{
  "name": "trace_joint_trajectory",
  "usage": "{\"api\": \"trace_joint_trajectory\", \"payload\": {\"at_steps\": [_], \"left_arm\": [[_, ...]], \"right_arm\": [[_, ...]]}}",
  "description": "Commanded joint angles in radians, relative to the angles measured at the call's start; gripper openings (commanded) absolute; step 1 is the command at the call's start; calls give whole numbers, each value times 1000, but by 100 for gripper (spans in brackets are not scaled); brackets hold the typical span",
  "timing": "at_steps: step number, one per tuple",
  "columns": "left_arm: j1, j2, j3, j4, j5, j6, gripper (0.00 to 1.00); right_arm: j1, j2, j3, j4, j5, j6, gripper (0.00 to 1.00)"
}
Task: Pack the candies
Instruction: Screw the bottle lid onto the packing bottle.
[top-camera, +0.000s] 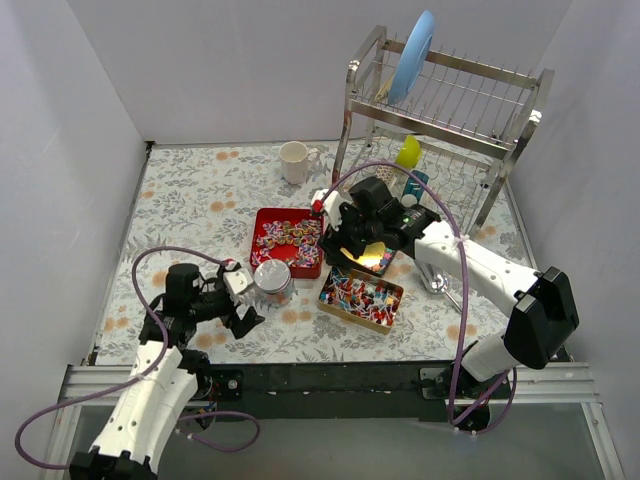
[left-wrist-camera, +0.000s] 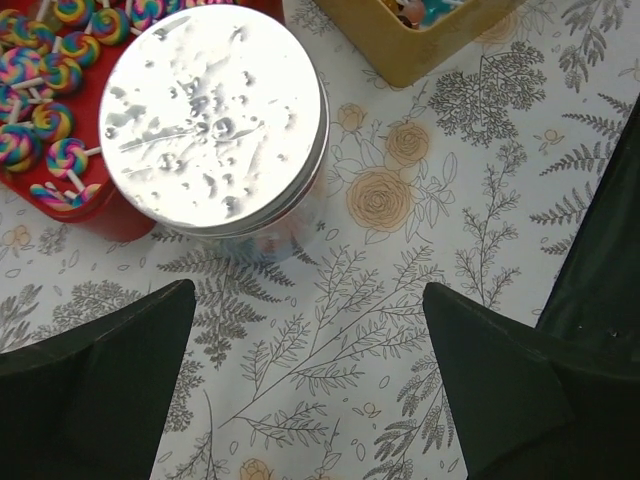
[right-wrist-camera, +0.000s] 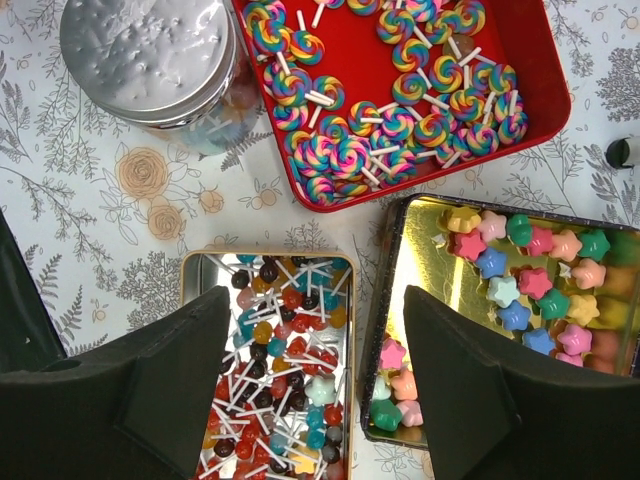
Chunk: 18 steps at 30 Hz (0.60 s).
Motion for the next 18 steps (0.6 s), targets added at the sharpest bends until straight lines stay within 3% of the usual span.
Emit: {"api": "trace_joint_trajectory", "payload": {"at_steps": [1, 5, 10, 14, 18], "left_arm": [[6, 149, 55, 41, 113, 93, 98], [20, 298, 67, 76, 182, 167, 98], [20, 316, -10, 219, 212, 116, 98], [-13, 299, -79, 479, 100, -64, 98], [-98, 342, -122, 635, -63, -142, 98]], "right_arm": [[-16, -28, -1, 26, -17, 0, 77], [-21, -4, 37, 21, -26, -4, 77], [-23, 36, 100, 3, -14, -29, 77], [-23, 51, 114, 3, -8, -33, 77], [-23, 62, 116, 0, -8, -41, 77]]}}
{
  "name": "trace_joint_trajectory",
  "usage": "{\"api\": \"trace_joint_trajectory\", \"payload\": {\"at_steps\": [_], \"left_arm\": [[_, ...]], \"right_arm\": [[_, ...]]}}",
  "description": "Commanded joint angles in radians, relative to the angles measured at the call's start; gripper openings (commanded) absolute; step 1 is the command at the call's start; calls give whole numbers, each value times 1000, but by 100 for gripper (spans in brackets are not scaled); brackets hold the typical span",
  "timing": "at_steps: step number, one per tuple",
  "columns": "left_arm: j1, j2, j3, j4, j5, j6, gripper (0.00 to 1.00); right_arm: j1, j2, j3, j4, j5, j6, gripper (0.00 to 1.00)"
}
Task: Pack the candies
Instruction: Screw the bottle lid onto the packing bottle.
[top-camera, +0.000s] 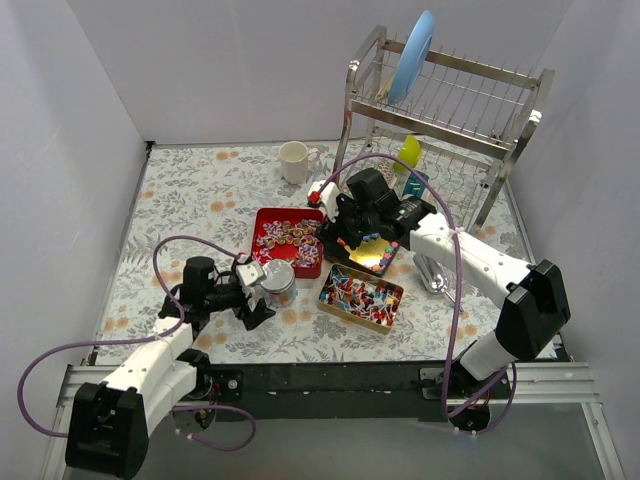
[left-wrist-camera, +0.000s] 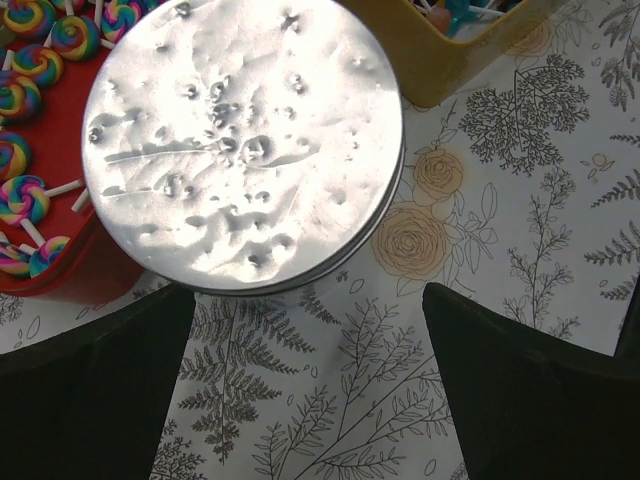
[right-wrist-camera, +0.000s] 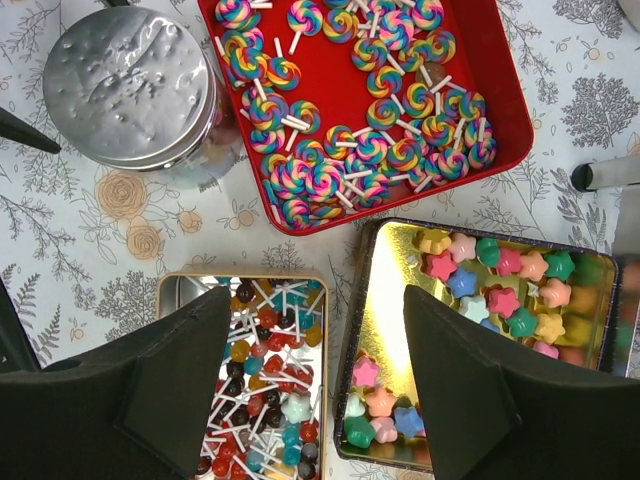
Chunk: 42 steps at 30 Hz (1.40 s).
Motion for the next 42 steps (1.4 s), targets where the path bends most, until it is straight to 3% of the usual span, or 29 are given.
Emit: {"api": "trace_joint_trajectory", "payload": {"at_steps": [1, 5, 11, 21, 28, 34, 39, 42], "left_arm": [[-83, 55, -38, 277, -147, -127, 98], [-262, 131, -35, 416, -293, -227, 98], [-448, 260, 0, 487, -554, -345, 98], [-560, 332, 31, 576, -833, -348, 98], [-560, 331, -127, 769, -729, -216, 98], [-471, 285, -195, 832, -573, -158, 98], [-446, 225, -228, 851, -502, -138, 98], [-379, 185, -219, 787, -353, -113, 98]], "right_arm": [[-2, 9, 46, 0, -2, -15, 77], [-4, 14, 49, -6, -4, -26, 77], [-4, 5, 41, -15, -10, -42, 77], [-51, 6, 52, -32, -70, -34, 77], [-108, 24, 39, -37, -182, -22, 77], [-105, 35, -20, -31, -344, -166, 72], [-65, 93, 7, 24, -386, -227, 68], [-39, 135, 36, 75, -375, -249, 66]]}}
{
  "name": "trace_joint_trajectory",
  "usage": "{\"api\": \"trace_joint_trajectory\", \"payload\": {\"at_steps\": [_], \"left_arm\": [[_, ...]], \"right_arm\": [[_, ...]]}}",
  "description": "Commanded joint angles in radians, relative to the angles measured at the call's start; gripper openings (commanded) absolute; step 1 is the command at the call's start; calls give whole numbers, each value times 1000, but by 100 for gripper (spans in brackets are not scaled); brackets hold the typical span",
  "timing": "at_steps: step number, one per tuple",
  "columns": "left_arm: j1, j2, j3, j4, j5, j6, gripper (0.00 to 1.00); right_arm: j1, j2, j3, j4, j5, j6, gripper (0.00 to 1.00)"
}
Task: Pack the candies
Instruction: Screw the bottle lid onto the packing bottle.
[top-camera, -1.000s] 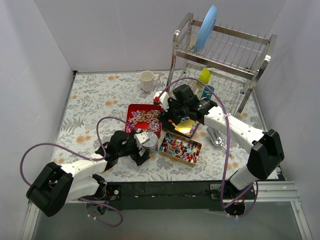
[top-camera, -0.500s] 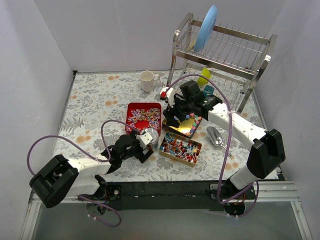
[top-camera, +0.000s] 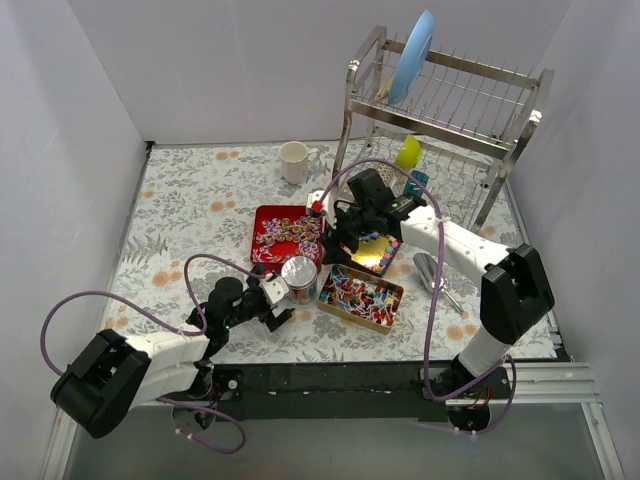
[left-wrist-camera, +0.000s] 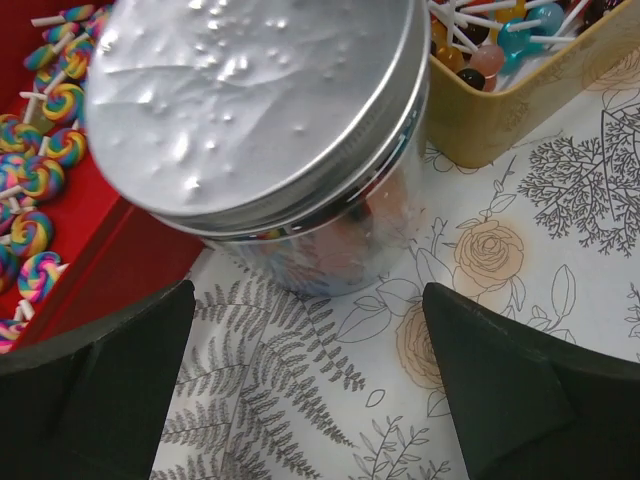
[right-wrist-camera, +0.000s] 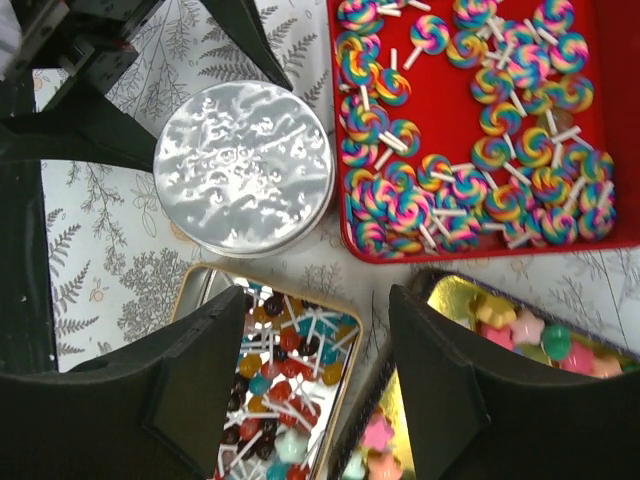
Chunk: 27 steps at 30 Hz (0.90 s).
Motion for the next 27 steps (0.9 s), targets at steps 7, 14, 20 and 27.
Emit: {"api": "trace_joint_trajectory", "payload": {"at_steps": [7, 14, 20, 27], "left_arm": [[214, -113, 19, -37, 244, -117, 98], [262, -116, 39, -82, 306, -147, 98], [264, -106, 50, -99, 335, -121, 98], [264, -75, 91, -197, 425, -35, 98]], "right_arm": [[75, 159, 159, 60, -91, -60, 64], [128, 155, 108, 40, -46, -118, 63], [180, 96, -36, 60, 47, -167, 63], [201, 93, -99, 115, 142, -167, 62]]}}
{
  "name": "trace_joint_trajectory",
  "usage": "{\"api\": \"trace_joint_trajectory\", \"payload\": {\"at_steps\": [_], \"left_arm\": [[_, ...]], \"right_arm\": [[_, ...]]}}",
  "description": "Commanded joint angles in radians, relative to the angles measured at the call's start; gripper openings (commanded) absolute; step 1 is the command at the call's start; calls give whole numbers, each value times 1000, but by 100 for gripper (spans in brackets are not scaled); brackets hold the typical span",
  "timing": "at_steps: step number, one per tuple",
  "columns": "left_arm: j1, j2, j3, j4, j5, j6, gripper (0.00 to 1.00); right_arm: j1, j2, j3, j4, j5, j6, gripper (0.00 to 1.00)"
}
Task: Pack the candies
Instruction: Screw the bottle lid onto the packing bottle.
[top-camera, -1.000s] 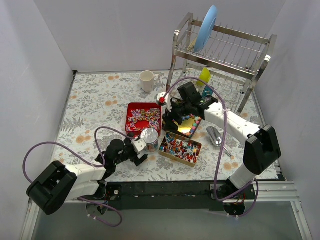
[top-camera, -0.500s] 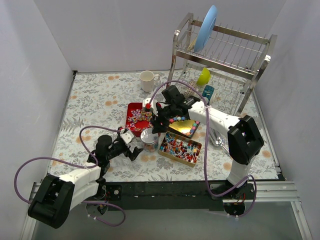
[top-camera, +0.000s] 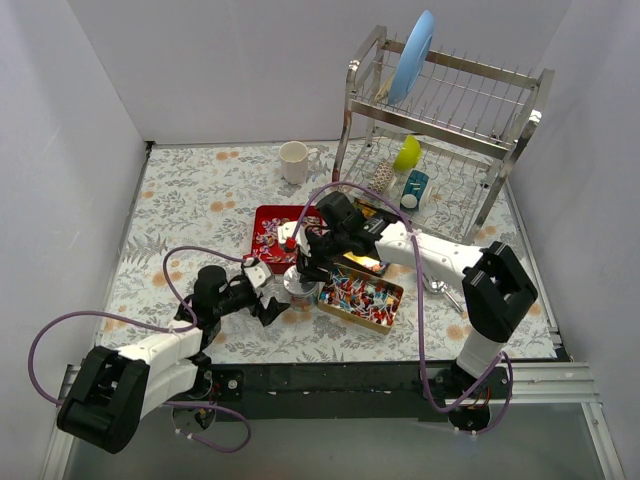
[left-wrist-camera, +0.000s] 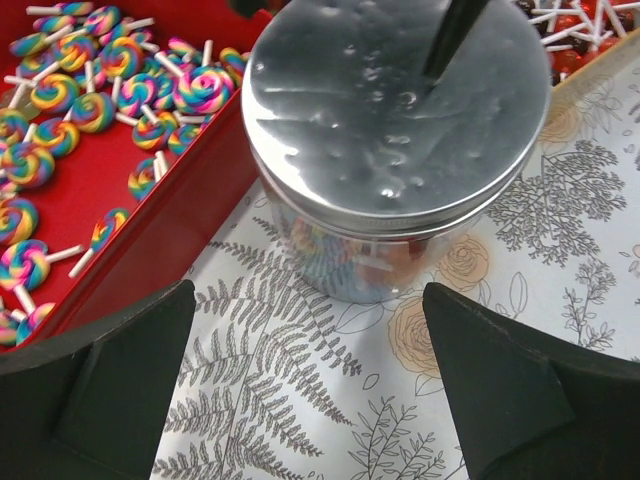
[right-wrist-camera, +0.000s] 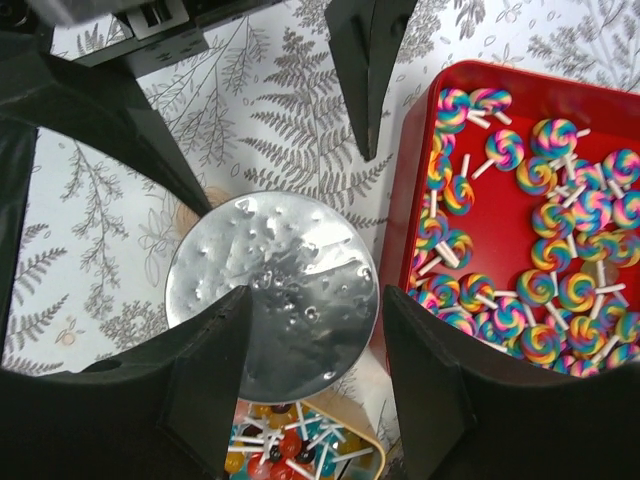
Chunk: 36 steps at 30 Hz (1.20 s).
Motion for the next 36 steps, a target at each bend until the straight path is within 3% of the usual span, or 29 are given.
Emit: {"api": "trace_joint_trajectory", "payload": {"at_steps": [1, 11, 13, 18, 23, 28, 36], "left_arm": [[5, 28, 66, -81, 90, 77, 98], [7, 93, 138, -140, 144, 152, 98], [7, 90, 138, -158, 173, 195, 98], [5, 114, 158, -230, 238, 295, 98], [5, 162, 172, -242, 250, 342, 98], [5, 156, 146, -216, 245, 335, 98], [5, 125, 119, -204, 239, 313, 98]], "right_arm": [[12, 4, -70, -17, 113, -22, 62], [-20, -59, -26, 11, 50, 56, 63], [-50, -65, -6, 11, -26, 60, 66], [-100, 2, 159, -200, -178, -89, 74], [-96, 98, 302, -373, -231, -253, 80], [-61, 197, 405, -553, -240, -402, 98], [-25, 235, 407, -577, -211, -494, 98]]}}
